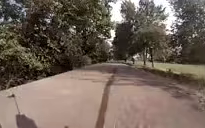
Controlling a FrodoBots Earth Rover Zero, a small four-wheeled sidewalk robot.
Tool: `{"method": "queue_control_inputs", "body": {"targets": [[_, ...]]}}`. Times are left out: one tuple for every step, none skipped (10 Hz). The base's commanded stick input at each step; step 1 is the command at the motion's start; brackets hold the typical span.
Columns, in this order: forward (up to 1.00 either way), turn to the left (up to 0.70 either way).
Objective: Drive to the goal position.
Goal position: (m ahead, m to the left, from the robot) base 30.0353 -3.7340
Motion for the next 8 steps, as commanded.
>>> {"method": "queue_control_inputs", "body": {"targets": [[0.7, 0.0], [0.7, 0.0], [0.7, 0.0], [0.7, 0.0], [0.7, 0.0], [0.7, 0.0], [0.7, 0.0], [0.7, 0.0]]}}
